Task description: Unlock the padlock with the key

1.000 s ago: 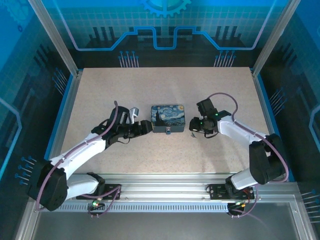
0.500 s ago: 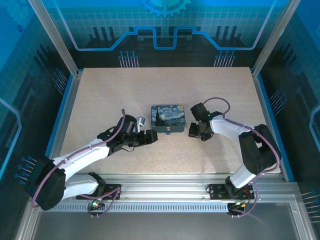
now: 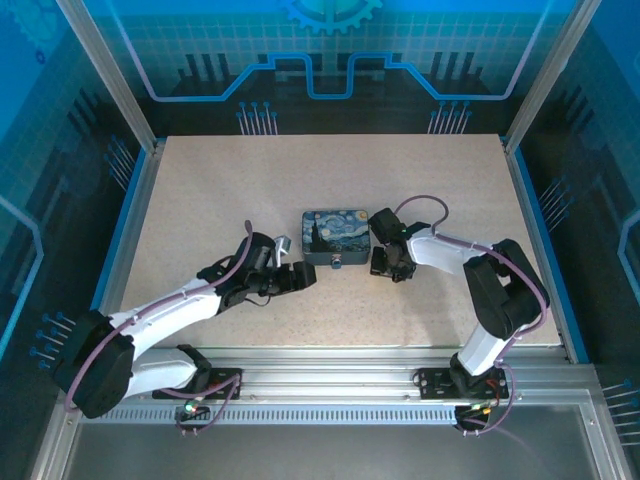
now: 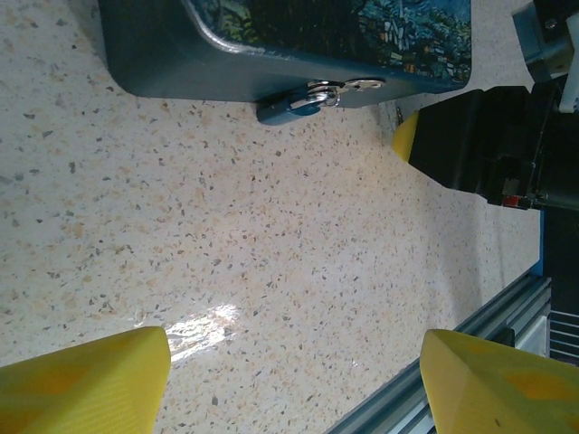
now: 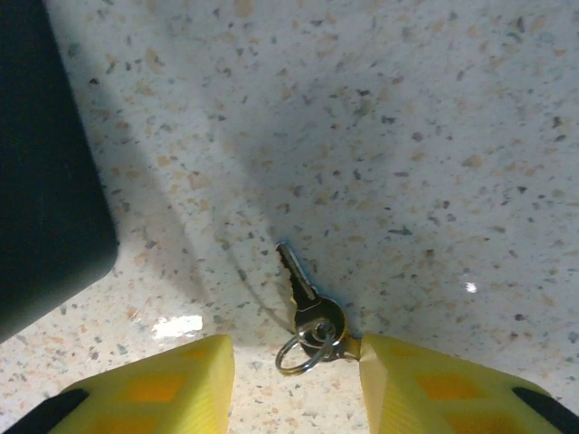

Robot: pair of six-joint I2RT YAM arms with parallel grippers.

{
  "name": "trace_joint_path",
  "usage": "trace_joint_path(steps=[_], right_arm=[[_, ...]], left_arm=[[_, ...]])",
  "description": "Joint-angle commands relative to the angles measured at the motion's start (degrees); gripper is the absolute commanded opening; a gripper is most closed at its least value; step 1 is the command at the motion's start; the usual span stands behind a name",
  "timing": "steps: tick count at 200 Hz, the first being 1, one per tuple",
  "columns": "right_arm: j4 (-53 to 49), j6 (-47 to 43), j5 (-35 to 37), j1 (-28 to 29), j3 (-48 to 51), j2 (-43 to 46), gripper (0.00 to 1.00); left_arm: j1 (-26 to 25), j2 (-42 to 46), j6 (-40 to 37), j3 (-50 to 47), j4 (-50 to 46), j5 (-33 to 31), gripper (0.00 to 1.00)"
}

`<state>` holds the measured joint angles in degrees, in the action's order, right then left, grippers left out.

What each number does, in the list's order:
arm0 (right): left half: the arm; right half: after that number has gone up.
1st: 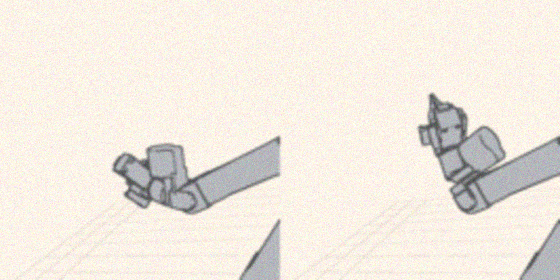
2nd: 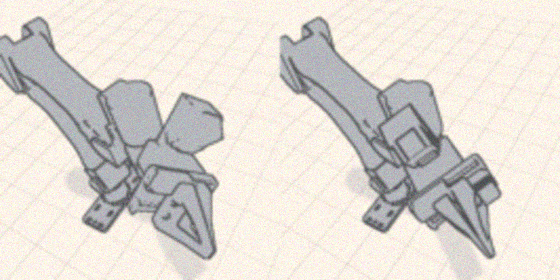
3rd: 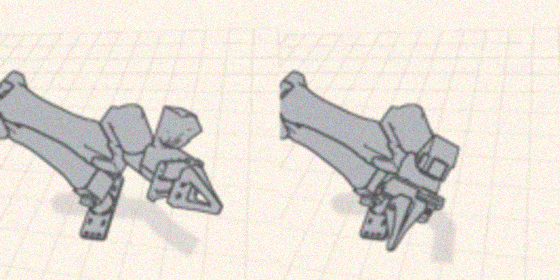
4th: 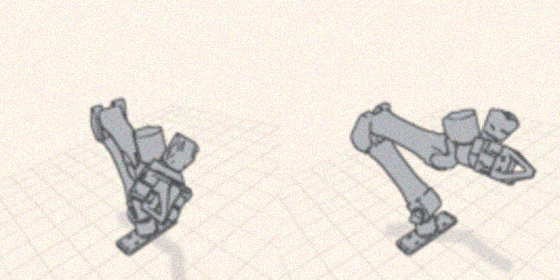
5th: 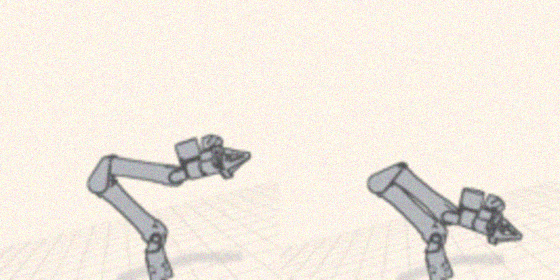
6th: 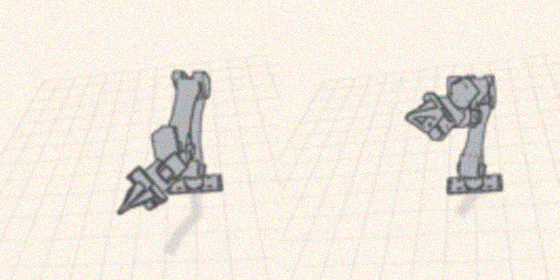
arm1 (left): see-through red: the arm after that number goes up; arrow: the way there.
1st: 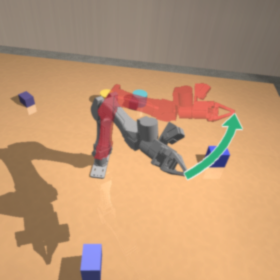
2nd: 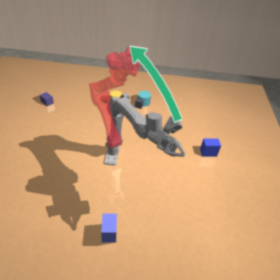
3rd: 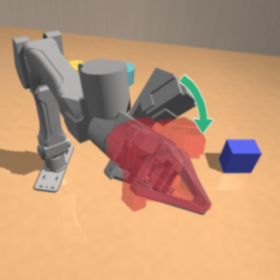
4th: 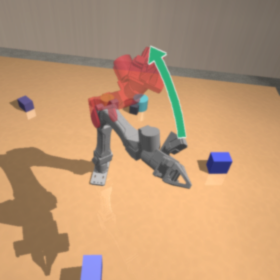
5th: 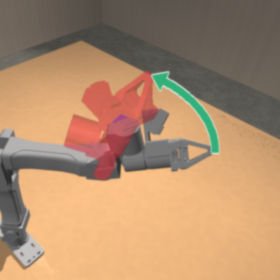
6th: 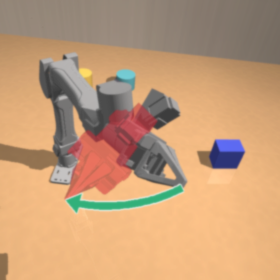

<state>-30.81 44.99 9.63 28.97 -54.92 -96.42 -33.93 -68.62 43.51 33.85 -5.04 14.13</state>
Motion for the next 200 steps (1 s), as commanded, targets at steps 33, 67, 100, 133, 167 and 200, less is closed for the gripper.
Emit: trace_joint_path(steps=[33, 67, 100, 133, 167, 200], right_arm=[[-2.44, 1.83, 3.82, 0.13, -2.03, -1.50, 0.34], [-1.91, 1.73, 3.13, -0.14, -2.22, -3.01, 0.27], [-1.02, 1.67, 2.87, -0.42, -1.79, -3.57, 0.15], [-0.41, 0.87, 2.76, -0.91, -0.65, -2.54, 0.04], [0.20, -1.44, 2.53, -2.02, 1.40, 2.10, 0.00], [0.71, -4.76, 0.61, -3.62, 3.18, 9.77, 0.00]], left_arm=[[-0.52, -0.15, 1.16, -1.66, 2.25, -0.59, 0.74], [-0.70, -0.64, 1.67, -2.20, 3.12, -0.58, 0.74], [-0.86, -0.81, 1.73, -2.38, 3.32, -0.77, 0.74], [-0.86, -0.90, 1.69, -2.29, 3.37, -0.74, 0.73], [-0.87, -0.64, 1.67, -1.88, 3.37, -0.84, 0.74], [-0.86, -0.29, 1.26, 0.16, 2.76, -1.03, 0.74]])
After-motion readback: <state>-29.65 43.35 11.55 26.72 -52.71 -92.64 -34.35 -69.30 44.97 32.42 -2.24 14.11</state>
